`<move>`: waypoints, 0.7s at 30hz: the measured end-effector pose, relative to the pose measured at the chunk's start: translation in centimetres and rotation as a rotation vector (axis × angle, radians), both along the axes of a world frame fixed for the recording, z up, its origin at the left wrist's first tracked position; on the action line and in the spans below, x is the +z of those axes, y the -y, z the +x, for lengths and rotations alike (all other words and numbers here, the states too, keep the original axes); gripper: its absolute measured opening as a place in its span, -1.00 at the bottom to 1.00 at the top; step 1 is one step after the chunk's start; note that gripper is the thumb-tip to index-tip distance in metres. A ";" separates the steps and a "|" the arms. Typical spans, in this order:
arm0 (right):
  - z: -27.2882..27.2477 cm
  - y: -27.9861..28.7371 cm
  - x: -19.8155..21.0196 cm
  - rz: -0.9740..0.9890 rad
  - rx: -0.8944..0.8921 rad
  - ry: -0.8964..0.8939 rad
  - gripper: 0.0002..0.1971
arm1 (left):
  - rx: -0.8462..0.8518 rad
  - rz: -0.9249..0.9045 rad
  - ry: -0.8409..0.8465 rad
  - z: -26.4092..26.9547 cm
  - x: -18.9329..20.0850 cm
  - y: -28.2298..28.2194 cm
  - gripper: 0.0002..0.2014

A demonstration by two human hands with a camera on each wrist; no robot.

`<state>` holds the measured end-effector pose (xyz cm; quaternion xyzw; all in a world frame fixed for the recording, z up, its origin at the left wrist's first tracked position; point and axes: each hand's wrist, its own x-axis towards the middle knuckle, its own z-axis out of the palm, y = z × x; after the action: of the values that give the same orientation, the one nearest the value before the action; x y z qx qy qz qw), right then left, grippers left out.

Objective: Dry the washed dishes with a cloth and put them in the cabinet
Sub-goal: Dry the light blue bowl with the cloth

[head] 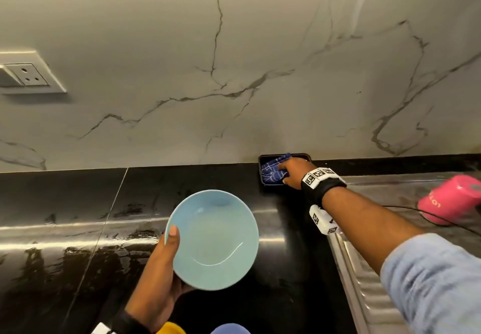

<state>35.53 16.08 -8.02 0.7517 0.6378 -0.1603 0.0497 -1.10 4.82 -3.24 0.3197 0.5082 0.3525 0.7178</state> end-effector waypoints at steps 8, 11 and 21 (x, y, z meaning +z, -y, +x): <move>1.3 -0.8 0.1 0.237 -0.281 -0.147 -0.68 | 0.037 0.011 -0.007 -0.8 -0.1 -0.5 -0.55; 1.3 0.6 2.5 0.372 -0.404 -0.317 -0.85 | 0.048 0.021 0.014 -1.2 0.0 -0.7 -0.49; -11.5 16.4 7.6 0.559 -0.893 -1.718 -0.60 | -0.013 0.097 0.106 -3.1 1.2 0.0 -0.46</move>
<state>24.04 -0.29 -0.47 0.5363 0.1320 -0.4964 -0.6697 -4.18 4.83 -2.03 0.3382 0.4500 0.3885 0.7295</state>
